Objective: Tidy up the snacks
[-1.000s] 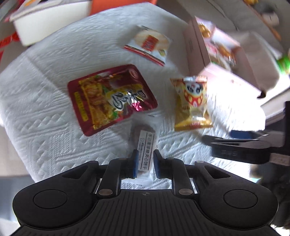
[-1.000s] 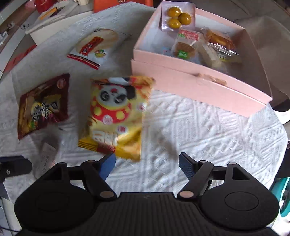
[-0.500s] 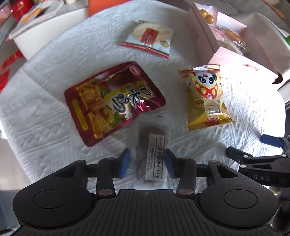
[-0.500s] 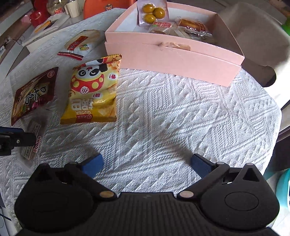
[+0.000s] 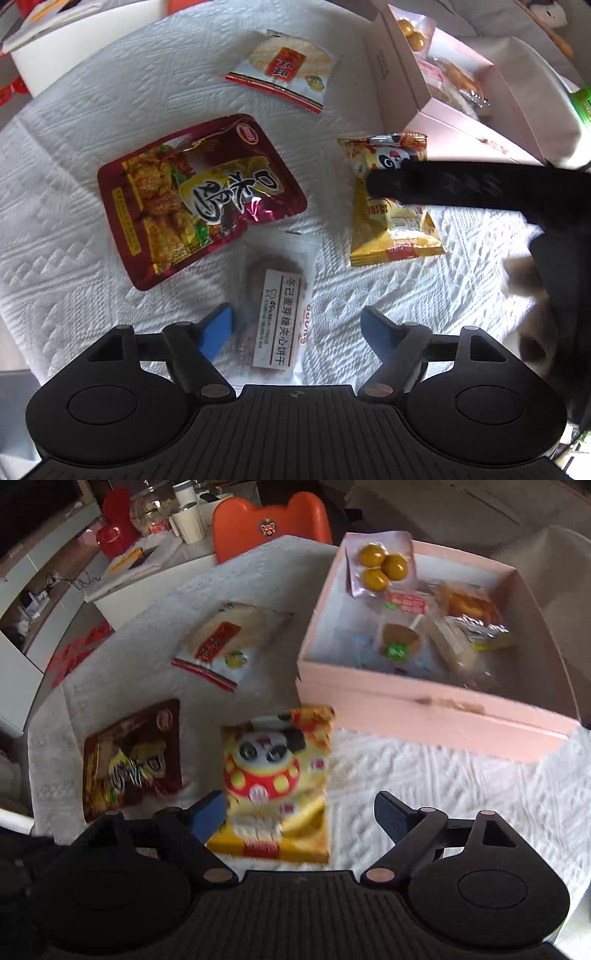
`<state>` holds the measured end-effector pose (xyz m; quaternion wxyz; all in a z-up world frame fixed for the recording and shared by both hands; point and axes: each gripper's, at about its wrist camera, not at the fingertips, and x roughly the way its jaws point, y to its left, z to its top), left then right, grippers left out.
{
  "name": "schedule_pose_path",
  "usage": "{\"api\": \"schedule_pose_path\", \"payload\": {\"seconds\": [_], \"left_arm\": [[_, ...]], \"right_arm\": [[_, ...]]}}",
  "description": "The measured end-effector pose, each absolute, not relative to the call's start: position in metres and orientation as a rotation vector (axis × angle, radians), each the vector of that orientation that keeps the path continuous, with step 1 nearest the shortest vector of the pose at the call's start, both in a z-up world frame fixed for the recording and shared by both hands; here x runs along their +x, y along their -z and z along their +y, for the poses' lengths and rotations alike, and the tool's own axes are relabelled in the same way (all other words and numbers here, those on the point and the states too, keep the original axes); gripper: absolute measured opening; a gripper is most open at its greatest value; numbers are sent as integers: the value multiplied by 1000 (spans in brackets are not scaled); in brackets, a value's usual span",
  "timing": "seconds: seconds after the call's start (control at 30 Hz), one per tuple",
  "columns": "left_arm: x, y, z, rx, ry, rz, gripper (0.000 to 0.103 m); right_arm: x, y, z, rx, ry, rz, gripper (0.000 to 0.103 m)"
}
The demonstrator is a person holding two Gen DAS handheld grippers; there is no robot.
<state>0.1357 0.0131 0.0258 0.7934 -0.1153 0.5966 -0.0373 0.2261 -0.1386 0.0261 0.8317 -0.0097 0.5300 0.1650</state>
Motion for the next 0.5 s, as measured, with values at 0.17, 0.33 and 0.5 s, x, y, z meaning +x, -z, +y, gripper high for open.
{"api": "schedule_pose_path", "payload": {"seconds": [0.17, 0.33, 0.5], "left_arm": [[133, -27, 13, -249, 67, 1273, 79], [138, -27, 4, -205, 47, 1260, 78], [136, -32, -9, -67, 4, 1234, 40]], "right_arm": [[252, -11, -110, -128, -432, 1188, 70], [226, -37, -136, -175, -409, 1114, 64], [190, -49, -190, -130, -367, 1149, 64]]}}
